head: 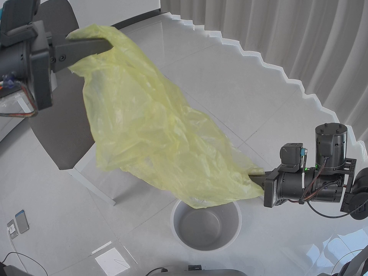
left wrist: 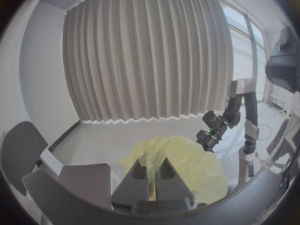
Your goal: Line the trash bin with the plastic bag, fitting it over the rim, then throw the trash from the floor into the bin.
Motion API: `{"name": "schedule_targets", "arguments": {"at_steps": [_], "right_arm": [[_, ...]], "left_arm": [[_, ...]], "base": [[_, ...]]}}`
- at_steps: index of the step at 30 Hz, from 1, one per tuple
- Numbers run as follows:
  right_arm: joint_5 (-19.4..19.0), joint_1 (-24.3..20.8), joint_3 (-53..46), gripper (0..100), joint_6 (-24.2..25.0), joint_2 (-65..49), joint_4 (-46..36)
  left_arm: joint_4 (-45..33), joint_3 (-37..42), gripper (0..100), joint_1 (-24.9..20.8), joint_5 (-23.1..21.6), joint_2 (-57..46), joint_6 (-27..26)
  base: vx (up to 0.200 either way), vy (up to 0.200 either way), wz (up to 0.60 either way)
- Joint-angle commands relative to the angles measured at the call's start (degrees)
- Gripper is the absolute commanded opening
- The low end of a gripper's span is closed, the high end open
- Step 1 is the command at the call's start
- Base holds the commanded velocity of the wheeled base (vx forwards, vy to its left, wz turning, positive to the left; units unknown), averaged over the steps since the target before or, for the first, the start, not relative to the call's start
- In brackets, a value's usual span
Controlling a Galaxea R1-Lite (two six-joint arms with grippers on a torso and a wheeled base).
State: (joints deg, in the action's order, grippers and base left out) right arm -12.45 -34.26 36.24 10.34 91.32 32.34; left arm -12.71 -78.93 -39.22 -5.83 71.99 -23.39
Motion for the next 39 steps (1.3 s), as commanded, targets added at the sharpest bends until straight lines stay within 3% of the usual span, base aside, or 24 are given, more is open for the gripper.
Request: {"name": "schedule_targets", "arguments": {"at_steps": [1,2,5,11,14,19,26,39], "right_arm": [[0.8,2.2,-1.6,0,0.6,-1.9,0.0],[3.0,2.7,-2.0,0,1.9,-2.2,0.0],[6.4,2.8,-1.9,0,4.3,-2.0,0.0],[9.5,2.8,-2.8,0,5.0,-1.7,-0.3],[11.5,3.2,-3.1,0,4.9,-1.5,-0.4],[11.3,3.8,-7.7,0,2.8,-1.9,-0.2],[10.9,5.1,-13.3,0,1.2,-1.4,-0.1],[10.4,6.2,-15.1,0,1.7,4.1,2.6]], "left_arm": [[4.9,5.0,0,4.9,-0.1,2.1,2.7],[8.9,9.6,0,8.5,-0.7,2.2,5.8],[15.9,17.9,0,11.9,-2.6,1.7,12.3],[23.4,31.2,0,12.1,-6.4,-1.8,21.1],[23.4,35.0,0,11.2,-7.8,-2.7,22.8],[24.3,41.8,0,8.9,-9.2,-2.7,25.4],[33.6,49.9,0,5.6,-11.2,-0.7,29.6],[48.3,53.9,0,0.9,-11.0,13.4,32.8]], "base": [[0.0,0.0,0.0],[0.0,0.0,0.0],[0.0,0.0,0.0],[0.0,0.0,0.0],[0.0,0.0,0.0],[0.0,0.0,0.0],[0.0,0.0,0.0],[0.0,0.0,0.0]]}}
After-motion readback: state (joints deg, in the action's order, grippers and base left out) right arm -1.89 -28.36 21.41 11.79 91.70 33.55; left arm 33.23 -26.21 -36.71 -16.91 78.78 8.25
